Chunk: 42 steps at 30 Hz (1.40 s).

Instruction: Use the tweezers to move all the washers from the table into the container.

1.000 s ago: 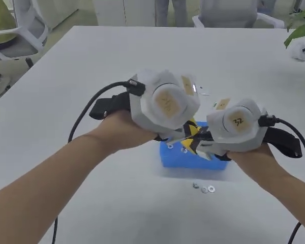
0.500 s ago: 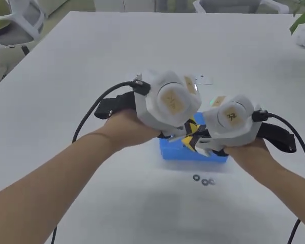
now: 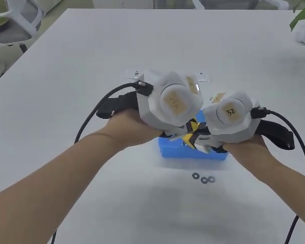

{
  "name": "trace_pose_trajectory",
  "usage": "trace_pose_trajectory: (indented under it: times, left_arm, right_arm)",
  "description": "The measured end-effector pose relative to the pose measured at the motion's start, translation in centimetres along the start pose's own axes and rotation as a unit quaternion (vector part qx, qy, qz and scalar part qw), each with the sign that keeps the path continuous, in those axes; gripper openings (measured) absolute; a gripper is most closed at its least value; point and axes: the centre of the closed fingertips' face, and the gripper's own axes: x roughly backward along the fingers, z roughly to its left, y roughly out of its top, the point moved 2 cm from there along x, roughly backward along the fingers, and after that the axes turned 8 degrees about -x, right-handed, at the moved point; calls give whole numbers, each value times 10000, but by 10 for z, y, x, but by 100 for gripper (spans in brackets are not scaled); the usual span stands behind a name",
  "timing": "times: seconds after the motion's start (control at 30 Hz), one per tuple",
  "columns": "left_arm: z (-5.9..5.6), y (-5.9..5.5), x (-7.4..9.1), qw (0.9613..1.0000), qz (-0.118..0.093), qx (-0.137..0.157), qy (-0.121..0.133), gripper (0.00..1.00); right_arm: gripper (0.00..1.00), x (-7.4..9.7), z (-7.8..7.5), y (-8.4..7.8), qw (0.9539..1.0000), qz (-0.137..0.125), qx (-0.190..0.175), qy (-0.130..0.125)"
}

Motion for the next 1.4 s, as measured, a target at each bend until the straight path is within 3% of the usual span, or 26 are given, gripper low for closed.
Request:
trace_pose_trajectory:
  times: [0.23,0.3,0.43,0.57,0.67,0.9,1.13,1.4]
  left_arm:
    - [0,3,-1,9999,67,-118,-79,0]
    - [1,9,5,9998,58,-171,-52,0]
    - [3,21,21,9996,-144,-228,63,0]
    - [1,33,39,9989,-395,-177,189,0]
    - [-3,39,50,9982,-455,-240,297,0]
    - [-20,53,72,9961,-820,-18,335,0]
    - [-49,50,78,9964,-808,25,266,0]
    - [-64,39,77,9960,-796,306,270,0]
  right_arm:
    - [6,1,-3,0,9999,2,-102,-36]
    - [6,8,0,6,9998,-166,-100,-88]
    - [7,25,0,18,9986,-434,-225,-219]
    - [8,43,7,27,9970,-684,-281,-232]
    - [9,58,15,34,9952,-908,-329,-168]
    - [9,80,37,28,9939,-1045,-308,-190]
    - [9,84,57,11,9951,-936,-209,-242]
    - [9,85,73,3,9939,-978,-497,-133]
